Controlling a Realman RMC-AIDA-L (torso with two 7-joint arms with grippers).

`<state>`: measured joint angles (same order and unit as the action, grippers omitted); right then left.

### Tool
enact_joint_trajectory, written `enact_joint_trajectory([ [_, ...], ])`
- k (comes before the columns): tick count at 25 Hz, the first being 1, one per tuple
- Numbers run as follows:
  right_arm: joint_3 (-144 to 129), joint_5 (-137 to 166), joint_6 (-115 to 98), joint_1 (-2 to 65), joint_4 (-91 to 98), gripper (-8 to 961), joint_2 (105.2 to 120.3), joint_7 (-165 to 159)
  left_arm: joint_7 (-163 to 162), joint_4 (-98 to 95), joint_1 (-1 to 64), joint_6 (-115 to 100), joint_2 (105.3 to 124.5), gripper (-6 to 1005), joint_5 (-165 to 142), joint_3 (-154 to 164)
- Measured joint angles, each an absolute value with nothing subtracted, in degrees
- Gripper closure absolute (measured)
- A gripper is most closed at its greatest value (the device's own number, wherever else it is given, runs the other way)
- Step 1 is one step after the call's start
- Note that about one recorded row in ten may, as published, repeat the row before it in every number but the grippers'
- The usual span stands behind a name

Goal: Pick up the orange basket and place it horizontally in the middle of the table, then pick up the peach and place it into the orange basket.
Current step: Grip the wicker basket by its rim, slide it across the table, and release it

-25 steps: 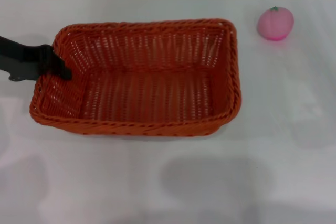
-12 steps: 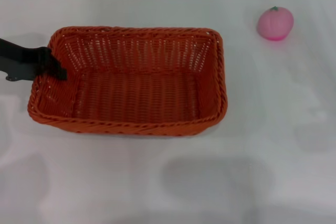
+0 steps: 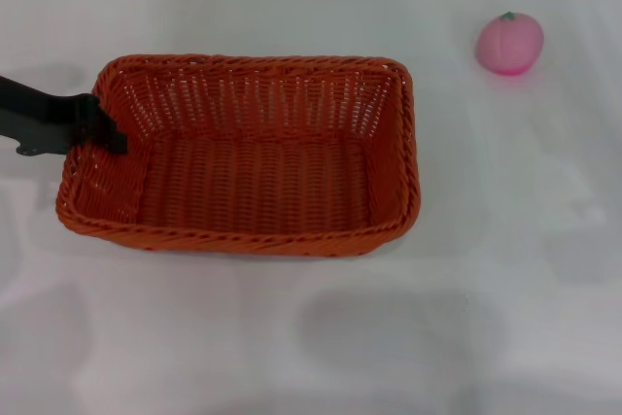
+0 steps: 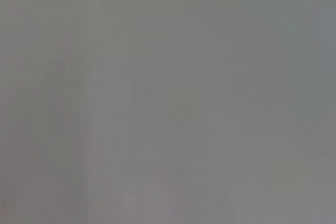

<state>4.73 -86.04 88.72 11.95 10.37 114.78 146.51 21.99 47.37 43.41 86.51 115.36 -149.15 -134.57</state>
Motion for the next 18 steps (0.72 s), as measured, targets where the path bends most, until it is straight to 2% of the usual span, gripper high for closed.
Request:
enact_joint_trajectory([
  [9, 4.73, -85.86, 88.68, 12.39, 10.37, 185, 114.78, 146.48, 22.07, 45.70, 44.27, 86.34, 115.16, 783, -148.89, -134.56],
  [18, 4.66, -85.76, 89.02, 12.36, 10.37, 184, 114.78, 146.27, 22.48, 46.16, 44.19, 87.58, 115.08, 598, -148.27, -134.69],
])
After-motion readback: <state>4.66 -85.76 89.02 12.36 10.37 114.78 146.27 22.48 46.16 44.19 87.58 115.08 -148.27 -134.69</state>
